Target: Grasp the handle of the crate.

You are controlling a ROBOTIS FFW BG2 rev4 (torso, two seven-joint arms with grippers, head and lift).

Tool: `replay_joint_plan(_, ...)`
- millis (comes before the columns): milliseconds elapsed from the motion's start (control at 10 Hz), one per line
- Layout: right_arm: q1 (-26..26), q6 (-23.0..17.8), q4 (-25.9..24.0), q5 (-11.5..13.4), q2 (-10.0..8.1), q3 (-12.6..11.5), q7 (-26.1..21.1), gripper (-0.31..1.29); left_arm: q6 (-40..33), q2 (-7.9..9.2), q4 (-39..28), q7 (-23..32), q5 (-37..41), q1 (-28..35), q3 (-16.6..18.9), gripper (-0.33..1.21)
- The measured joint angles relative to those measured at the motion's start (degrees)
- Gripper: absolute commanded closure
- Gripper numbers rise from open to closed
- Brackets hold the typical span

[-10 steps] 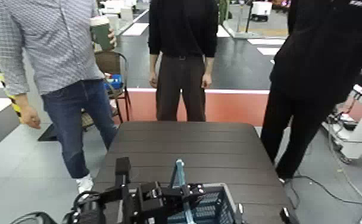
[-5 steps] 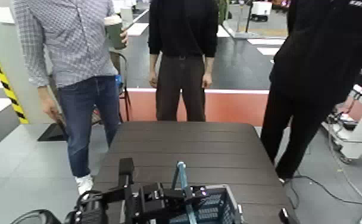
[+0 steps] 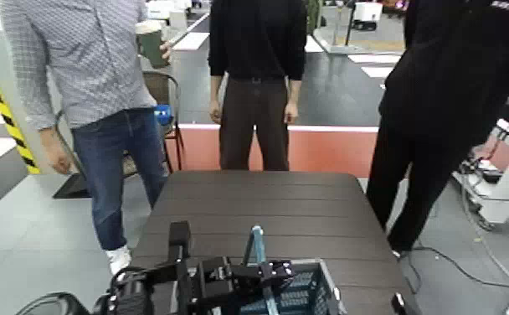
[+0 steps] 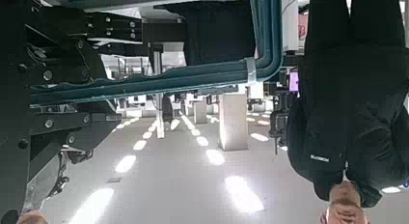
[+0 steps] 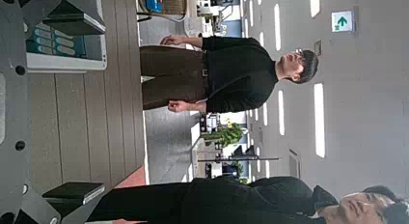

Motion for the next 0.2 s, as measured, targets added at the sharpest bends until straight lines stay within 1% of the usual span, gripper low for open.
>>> replay_joint_plan(200,-0.08,0.48,-0.19,0.18,0.0,-0.13,0.17,0.15,-0.01,0.01,0.13,-0.1,0.0,-0.16,-0.11,1.19)
